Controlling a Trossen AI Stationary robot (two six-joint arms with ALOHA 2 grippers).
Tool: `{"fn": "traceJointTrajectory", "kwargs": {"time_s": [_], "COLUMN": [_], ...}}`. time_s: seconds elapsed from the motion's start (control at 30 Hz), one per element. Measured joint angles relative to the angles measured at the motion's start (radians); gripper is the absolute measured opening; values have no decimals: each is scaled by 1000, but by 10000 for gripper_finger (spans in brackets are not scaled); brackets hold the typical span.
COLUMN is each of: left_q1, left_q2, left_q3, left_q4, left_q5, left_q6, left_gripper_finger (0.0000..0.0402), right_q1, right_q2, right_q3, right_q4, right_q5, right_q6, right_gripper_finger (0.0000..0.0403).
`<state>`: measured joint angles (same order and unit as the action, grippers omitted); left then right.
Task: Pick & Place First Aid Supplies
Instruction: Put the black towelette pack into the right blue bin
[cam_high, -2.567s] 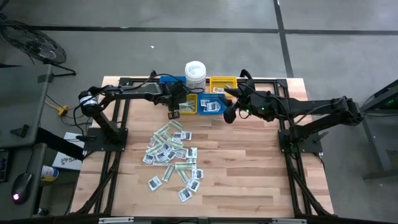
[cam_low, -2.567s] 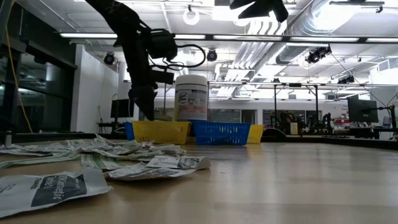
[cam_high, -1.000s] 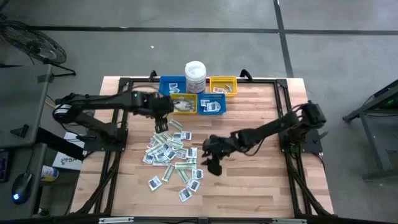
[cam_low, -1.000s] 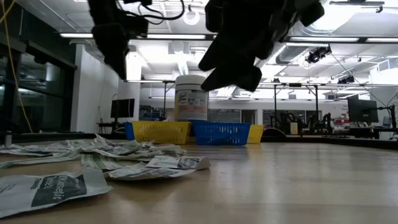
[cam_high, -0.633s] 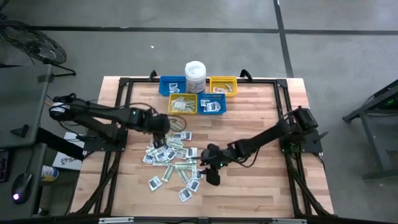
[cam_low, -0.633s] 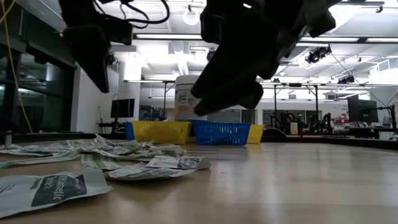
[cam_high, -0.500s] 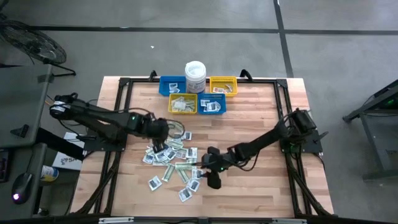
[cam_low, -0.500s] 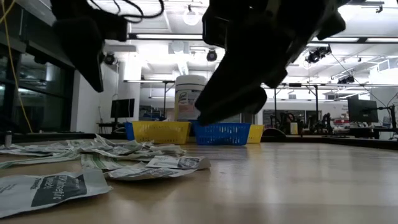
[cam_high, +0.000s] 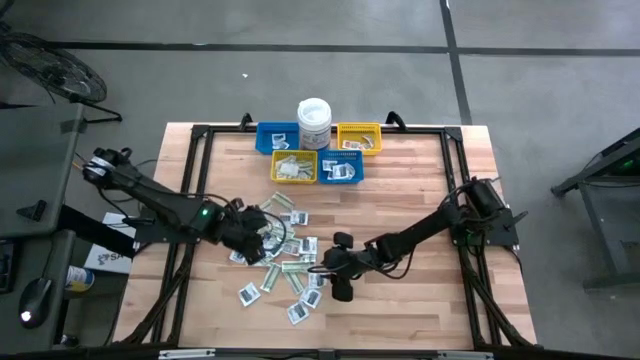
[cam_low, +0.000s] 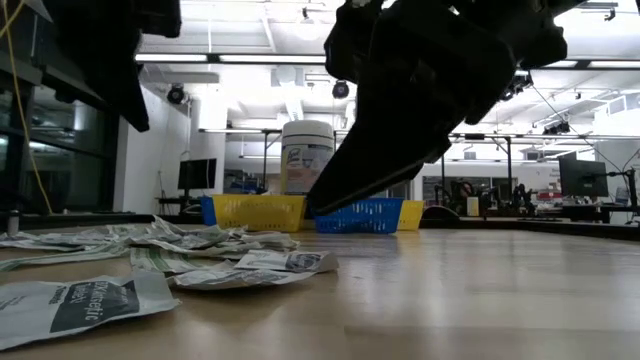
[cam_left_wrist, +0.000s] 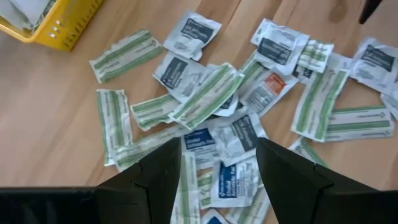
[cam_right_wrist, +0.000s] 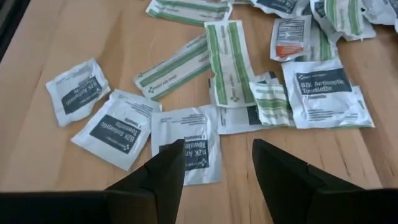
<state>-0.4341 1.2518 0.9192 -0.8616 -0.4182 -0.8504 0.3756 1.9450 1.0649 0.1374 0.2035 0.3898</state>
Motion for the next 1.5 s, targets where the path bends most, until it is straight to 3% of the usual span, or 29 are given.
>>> {"fn": "traceJointTrajectory", "kwargs": {"time_s": [0.8, 1.03, 1.17, 1.5], "left_q1": [-38, -38, -38, -38], "left_q2": [0, 0, 0, 0], "left_q3": [1, 1, 1, 1], "left_q4": [-3, -5, -5, -5], "left_q5": [-62, -66, -69, -75], "left_q6": [-45, -40, -38, -19], "left_gripper_finger": [206, 206, 206, 206], "right_q1": [12, 41, 55, 62], "right_q2": [93, 131, 138, 139], "right_q3": [1, 4, 5, 5], "right_q4": [56, 81, 63, -18], "right_q5": [37, 76, 91, 83], "right_q6": [-24, 41, 52, 84], "right_gripper_finger": [181, 179, 157, 57]}}
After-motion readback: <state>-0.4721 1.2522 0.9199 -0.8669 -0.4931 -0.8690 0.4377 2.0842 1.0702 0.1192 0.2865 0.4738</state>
